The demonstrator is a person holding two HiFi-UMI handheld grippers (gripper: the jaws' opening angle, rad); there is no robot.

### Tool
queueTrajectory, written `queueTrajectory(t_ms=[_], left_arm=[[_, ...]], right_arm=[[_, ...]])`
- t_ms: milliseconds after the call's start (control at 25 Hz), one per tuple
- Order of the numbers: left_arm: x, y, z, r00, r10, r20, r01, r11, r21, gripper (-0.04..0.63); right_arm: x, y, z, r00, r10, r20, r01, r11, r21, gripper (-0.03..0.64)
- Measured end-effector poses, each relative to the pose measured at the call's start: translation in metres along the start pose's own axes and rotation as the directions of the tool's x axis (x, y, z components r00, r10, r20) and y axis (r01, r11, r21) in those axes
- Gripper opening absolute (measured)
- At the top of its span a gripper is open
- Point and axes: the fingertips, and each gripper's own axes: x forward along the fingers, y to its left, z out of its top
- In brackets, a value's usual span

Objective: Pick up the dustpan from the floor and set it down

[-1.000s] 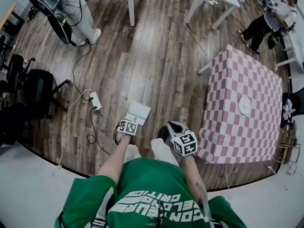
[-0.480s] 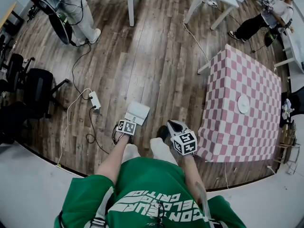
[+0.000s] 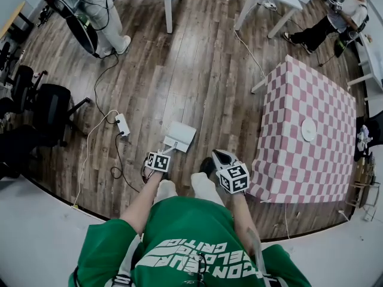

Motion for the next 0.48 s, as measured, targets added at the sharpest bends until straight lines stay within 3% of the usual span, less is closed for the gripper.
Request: queueTrajectory(t_ms=[280,480], left_arm=[[-0.037,-0.005,0.020,0.993,-0.011,0.117,0.013,1.000,-0.013,0.107],[-0.081,0.002,0.038,0.976,0.011,0.218,-0.009,1.000,-0.009,0.106]], right_arm=[[-0.008,-0.002,0.003,1.000,-0.014,0.022,0.014,1.000,-0.005,0.008],[-0.016,-0.007,0.008,0.998,-0.038,0.047,0.038,0.999,-0.002,0.008]])
